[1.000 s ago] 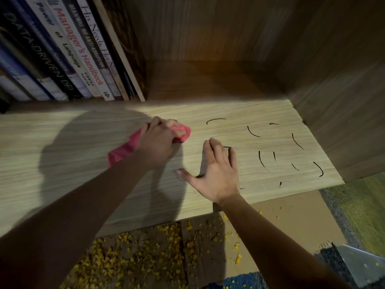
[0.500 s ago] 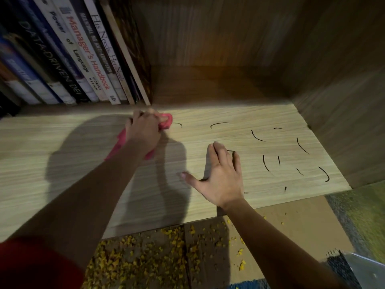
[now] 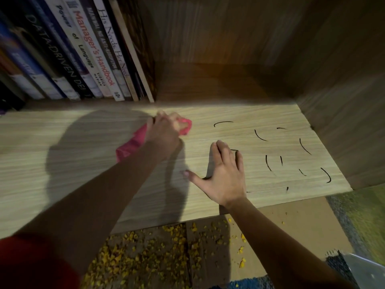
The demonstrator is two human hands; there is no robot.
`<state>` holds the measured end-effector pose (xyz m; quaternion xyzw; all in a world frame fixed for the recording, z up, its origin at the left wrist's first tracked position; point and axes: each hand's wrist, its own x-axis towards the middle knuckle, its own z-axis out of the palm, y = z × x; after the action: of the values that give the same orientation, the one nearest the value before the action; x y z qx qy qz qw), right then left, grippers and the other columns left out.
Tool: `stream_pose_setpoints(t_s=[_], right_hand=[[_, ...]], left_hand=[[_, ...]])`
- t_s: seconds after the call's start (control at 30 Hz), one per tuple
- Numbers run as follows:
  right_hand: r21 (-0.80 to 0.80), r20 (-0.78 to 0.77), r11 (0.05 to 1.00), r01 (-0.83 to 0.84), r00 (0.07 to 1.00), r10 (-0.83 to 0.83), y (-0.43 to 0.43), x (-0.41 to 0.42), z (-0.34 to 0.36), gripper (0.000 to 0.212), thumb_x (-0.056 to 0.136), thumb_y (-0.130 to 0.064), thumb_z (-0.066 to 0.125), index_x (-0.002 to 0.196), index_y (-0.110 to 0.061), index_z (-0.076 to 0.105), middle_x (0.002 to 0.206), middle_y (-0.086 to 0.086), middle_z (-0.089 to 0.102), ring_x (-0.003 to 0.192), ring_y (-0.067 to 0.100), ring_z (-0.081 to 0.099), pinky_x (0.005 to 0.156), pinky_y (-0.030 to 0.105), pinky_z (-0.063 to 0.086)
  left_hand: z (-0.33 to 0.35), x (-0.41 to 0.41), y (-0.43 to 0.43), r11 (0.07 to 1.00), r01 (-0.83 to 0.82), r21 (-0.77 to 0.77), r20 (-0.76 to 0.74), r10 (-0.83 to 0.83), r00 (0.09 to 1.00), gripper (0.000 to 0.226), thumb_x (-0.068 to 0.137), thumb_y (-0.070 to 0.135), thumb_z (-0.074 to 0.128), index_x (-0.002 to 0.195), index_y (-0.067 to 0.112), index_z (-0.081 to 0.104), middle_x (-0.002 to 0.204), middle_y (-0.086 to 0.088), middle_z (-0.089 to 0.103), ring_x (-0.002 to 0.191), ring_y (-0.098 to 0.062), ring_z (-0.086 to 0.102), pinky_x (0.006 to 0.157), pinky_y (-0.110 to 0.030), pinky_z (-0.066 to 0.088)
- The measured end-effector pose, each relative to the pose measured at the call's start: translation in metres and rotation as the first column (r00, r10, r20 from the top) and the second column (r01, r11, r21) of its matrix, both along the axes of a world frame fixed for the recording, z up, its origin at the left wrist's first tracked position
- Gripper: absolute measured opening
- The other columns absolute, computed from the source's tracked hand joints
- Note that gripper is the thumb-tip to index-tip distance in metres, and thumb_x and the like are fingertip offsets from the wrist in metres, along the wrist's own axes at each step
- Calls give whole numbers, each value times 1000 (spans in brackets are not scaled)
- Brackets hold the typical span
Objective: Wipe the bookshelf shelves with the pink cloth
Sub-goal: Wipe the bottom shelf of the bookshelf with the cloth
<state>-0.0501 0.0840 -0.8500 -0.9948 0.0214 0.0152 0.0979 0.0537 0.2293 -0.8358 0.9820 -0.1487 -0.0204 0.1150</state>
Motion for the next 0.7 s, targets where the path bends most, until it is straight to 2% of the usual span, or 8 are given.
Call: stream_pose_setpoints(t_s=[0.07, 0.1, 0.23, 0.37, 0.43, 0.57, 0.6, 0.7], right_hand=[[3, 11, 1000, 7, 1000, -7, 1, 0, 0, 120, 59, -89, 9, 149, -11, 15, 157, 3, 11, 144, 16, 6, 117, 41, -5], [0, 9, 1000, 8, 1000, -8, 1, 0, 0, 120, 59, -89, 9, 149, -11, 15, 157, 3, 11, 144, 16, 5, 117, 41, -5], [8, 27, 1000, 2, 1000, -2, 1, 1, -1, 119, 59, -89, 10, 149, -10, 18, 156, 3, 13, 144, 17, 9, 118, 42, -2], [7, 33, 1000, -1, 999, 1, 0, 0, -2, 119, 60, -88, 10, 149, -9, 19, 156, 4, 15, 144, 18, 11, 118, 43, -1], [6, 28, 1000, 1, 1000, -2, 1, 0, -1, 120, 59, -88, 9, 149, -10, 18, 156, 4, 14, 144, 17, 9, 117, 43, -2], [-1, 23, 1000, 2, 1000, -2, 0, 1, -2, 119, 59, -88, 9, 149, -11, 18, 156, 2, 13, 144, 16, 8, 117, 42, -4], [0, 25, 1000, 4, 1000, -4, 0, 1, -3, 119, 59, -88, 10, 149, -11, 18, 156, 2, 14, 144, 16, 9, 117, 42, -4], [2, 41, 1000, -2, 999, 2, 1, 0, -3, 117, 62, -87, 13, 148, -9, 21, 156, 4, 17, 144, 17, 12, 117, 43, -3]], left_hand=[[-1, -5, 5, 988, 155, 8, 53, -155, 987, 52, 93, 10, 46, 139, 34, 43, 141, 7, 39, 124, -22, 30, 102, -41, 25], [-2, 4, 12, 992, 126, 8, 55, -126, 991, 50, 93, 10, 45, 138, 32, 44, 141, 6, 40, 124, -23, 31, 102, -41, 25], [1, 26, 16, 972, -234, -18, 7, 234, 972, 44, 93, 3, 36, 132, 17, 51, 139, -2, 40, 125, -27, 28, 105, -45, 21], [1, -10, -1, 994, 104, -20, 25, -103, 994, 53, 92, 6, 44, 137, 34, 44, 141, 10, 37, 125, -22, 27, 103, -41, 22], [1, -5, 10, 984, 176, -1, 53, -175, 983, 54, 93, 10, 45, 139, 38, 40, 142, 12, 36, 125, -20, 28, 103, -41, 22], [-4, 17, 8, 970, -239, -47, 15, 240, 971, 43, 95, 6, 35, 134, 19, 49, 144, -3, 36, 129, -27, 27, 107, -42, 19], [-4, 10, -3, 960, -268, -80, -17, 268, 963, 43, 94, 8, 35, 133, 19, 49, 145, -5, 34, 129, -27, 26, 106, -41, 19], [-2, -18, -23, 1000, -1, -13, -47, 1, 999, 54, 93, 6, 39, 138, 37, 41, 147, 10, 29, 127, -23, 25, 105, -39, 20]])
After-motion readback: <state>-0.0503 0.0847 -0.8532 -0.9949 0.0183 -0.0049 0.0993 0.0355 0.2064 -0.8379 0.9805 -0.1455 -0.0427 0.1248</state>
